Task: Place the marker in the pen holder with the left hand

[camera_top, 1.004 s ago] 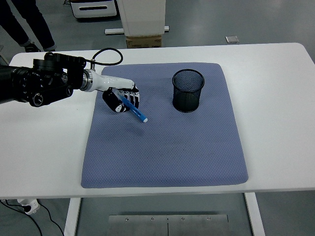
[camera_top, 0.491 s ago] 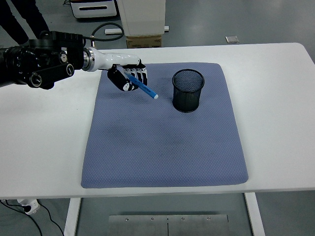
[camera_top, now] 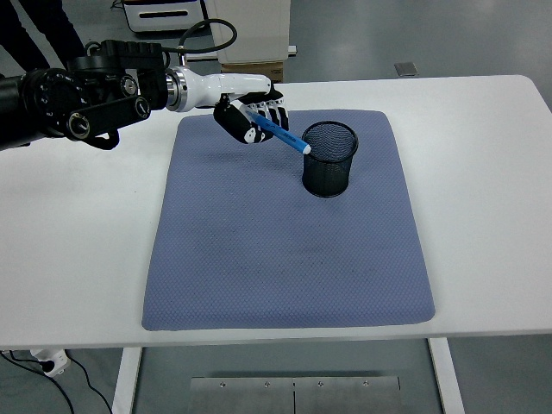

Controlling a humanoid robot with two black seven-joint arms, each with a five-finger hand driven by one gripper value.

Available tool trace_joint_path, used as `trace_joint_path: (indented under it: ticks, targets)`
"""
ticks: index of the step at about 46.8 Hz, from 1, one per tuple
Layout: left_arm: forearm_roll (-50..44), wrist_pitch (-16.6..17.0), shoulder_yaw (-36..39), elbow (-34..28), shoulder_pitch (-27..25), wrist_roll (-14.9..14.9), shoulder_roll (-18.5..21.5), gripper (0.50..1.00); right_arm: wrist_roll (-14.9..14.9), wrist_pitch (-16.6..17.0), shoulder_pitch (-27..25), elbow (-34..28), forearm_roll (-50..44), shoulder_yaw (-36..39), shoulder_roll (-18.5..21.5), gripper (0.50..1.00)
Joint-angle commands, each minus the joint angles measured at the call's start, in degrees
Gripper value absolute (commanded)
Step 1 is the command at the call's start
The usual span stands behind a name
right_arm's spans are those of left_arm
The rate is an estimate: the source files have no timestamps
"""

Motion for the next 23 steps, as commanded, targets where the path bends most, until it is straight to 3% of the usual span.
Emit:
trace_joint_path:
  ticks: [1, 23]
  targets:
    - [-0.26, 0.09, -0.99, -0.01, 0.02, -0.01, -0.53, 0.5, 0.0, -0.02, 0.0, -0.01, 0.0, 0.0, -0.01, 1.0]
    - [-2.64, 0.44, -7.41, 0.6, 1.25, 0.08, -4.84, 0.5, 0.0, -0.02, 0.0, -0.01, 0.0, 0.0, -0.01, 1.0]
